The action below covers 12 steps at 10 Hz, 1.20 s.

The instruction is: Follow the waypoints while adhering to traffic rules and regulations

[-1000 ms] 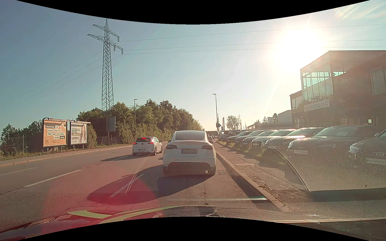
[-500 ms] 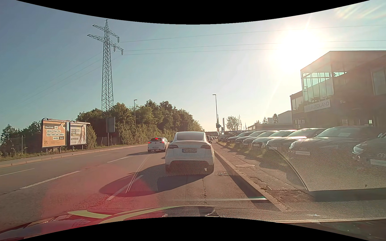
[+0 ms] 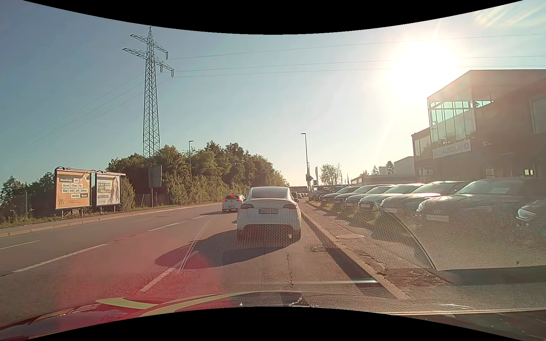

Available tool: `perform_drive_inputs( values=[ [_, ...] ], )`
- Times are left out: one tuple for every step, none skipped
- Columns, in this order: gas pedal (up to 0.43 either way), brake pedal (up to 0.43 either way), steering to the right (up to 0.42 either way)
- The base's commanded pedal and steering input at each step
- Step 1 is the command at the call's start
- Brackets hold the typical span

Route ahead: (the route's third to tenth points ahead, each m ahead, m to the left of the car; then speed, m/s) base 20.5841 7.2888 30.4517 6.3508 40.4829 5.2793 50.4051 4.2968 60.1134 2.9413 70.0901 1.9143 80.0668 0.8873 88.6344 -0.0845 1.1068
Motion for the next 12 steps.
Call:
perform_drive_inputs(
  values=[
    [0.000, 0.000, -0.009],
    [0.000, 0.000, -0.005],
    [0.000, 0.000, -0.004],
    [0.000, 0.000, -0.004],
    [0.000, 0.000, -0.002],
    [0.000, 0.000, -0.002],
    [0.000, 0.000, -0.001],
    [0.000, 0.000, -0.001],
    [0.000, 0.000, -0.001],
    [0.000, 0.000, -0.001],
    [0.000, 0.000, -0.001],
    [0.000, 0.000, -0.001]
  ],
)
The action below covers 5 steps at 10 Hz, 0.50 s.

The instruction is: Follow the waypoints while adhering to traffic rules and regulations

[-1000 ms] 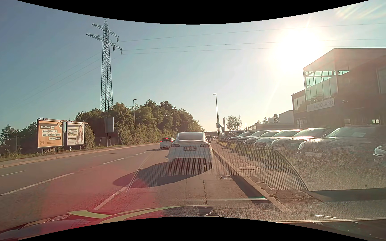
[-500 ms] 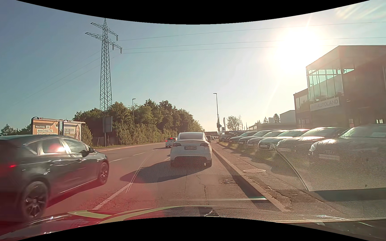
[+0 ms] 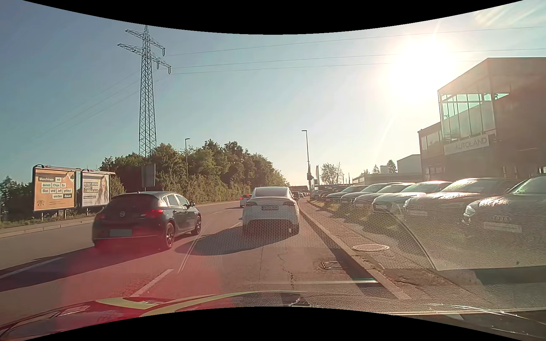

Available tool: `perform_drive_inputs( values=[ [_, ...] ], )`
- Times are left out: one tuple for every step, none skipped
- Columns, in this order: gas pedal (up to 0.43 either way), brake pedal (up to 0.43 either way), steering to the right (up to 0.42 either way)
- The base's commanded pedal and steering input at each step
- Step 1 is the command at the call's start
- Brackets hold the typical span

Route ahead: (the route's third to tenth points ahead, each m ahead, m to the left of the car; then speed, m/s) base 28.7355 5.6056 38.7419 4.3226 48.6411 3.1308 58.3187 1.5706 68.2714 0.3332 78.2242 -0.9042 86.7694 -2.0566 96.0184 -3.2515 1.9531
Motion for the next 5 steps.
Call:
perform_drive_inputs(
  values=[
    [0.000, 0.000, -0.001],
    [0.000, 0.000, -0.001],
    [0.000, 0.000, -0.001],
    [0.000, 0.000, -0.001],
    [0.000, 0.000, -0.001]
  ],
)
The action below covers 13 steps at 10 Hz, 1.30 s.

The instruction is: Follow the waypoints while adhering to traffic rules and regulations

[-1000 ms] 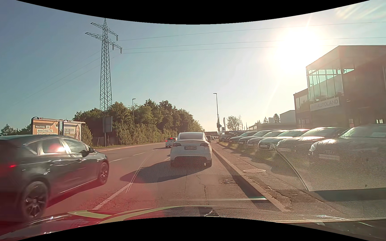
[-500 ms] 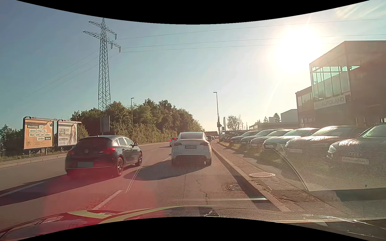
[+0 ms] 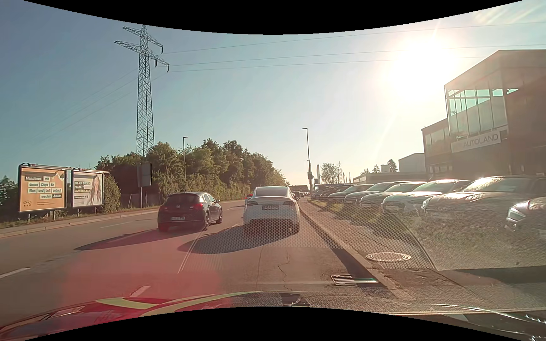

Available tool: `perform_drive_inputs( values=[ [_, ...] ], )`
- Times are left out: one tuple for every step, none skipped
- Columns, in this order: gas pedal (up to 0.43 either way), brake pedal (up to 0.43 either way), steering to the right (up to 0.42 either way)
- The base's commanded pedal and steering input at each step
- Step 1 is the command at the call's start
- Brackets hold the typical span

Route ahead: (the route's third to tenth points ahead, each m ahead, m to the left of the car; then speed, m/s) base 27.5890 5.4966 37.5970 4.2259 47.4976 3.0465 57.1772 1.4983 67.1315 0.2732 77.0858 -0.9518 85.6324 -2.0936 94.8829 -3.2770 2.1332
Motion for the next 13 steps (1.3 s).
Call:
perform_drive_inputs(
  values=[
    [0.000, 0.000, -0.001],
    [0.000, 0.000, -0.001],
    [0.000, 0.000, -0.001],
    [0.000, 0.000, -0.001],
    [0.000, 0.000, -0.001],
    [0.000, 0.000, -0.001],
    [0.000, 0.000, 0.000],
    [0.000, 0.000, 0.000],
    [0.000, 0.000, 0.000],
    [0.000, 0.000, 0.000],
    [0.000, 0.000, 0.000],
    [0.000, 0.000, 0.000],
    [0.000, 0.000, 0.000]
  ],
)
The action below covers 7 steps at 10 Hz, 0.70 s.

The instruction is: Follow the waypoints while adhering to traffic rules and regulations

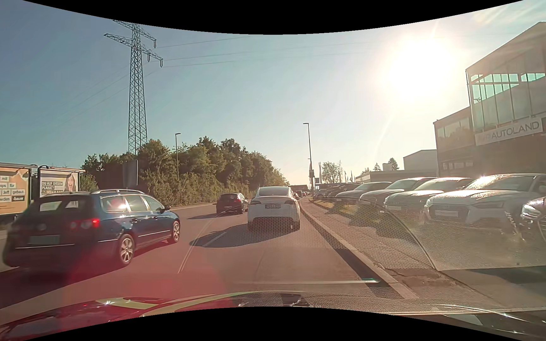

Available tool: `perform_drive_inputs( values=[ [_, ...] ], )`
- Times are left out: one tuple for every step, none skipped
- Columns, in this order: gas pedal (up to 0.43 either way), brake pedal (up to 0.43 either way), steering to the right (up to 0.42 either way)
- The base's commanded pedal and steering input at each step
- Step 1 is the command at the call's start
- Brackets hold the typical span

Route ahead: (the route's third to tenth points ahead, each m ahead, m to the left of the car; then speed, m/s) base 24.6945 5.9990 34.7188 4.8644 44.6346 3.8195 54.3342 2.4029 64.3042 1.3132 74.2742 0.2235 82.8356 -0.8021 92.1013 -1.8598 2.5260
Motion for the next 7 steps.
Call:
perform_drive_inputs(
  values=[
    [0.000, 0.000, 0.000],
    [0.000, 0.000, 0.000],
    [0.000, 0.000, 0.000],
    [0.000, 0.000, 0.000],
    [0.000, 0.000, 0.001],
    [0.000, 0.000, 0.003],
    [0.000, 0.000, 0.003]
  ],
)
